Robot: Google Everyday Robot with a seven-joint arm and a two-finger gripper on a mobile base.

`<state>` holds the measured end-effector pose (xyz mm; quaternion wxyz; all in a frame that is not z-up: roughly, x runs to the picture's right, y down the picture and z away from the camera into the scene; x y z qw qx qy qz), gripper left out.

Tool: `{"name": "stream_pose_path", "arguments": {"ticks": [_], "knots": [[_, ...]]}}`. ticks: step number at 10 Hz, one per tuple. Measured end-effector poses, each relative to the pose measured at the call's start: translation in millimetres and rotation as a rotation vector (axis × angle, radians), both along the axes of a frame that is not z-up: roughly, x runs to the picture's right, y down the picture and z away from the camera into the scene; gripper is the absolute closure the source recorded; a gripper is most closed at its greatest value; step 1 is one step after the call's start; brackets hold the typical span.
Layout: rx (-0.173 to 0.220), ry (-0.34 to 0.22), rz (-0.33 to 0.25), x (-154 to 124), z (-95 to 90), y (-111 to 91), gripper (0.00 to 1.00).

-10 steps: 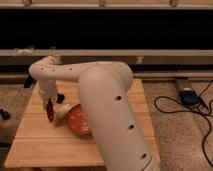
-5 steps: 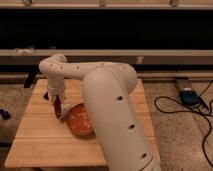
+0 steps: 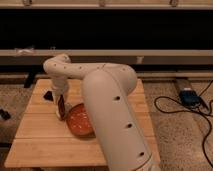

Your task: Place the pepper on the white sponge

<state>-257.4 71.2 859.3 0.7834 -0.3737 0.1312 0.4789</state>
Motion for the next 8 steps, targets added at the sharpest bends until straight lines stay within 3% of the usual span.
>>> {"name": "stream_pose_path", "arguments": {"ticks": [5, 7, 8], "knots": [[-0.032, 0.015, -0.014, -2.2, 10.7, 8.4, 0.37], [-0.042, 0.011, -0.027, -6.2, 13.2, 12.0, 0.22], [-0.047, 0.009, -0.036, -9.1, 14.1, 14.0, 0.20]]}}
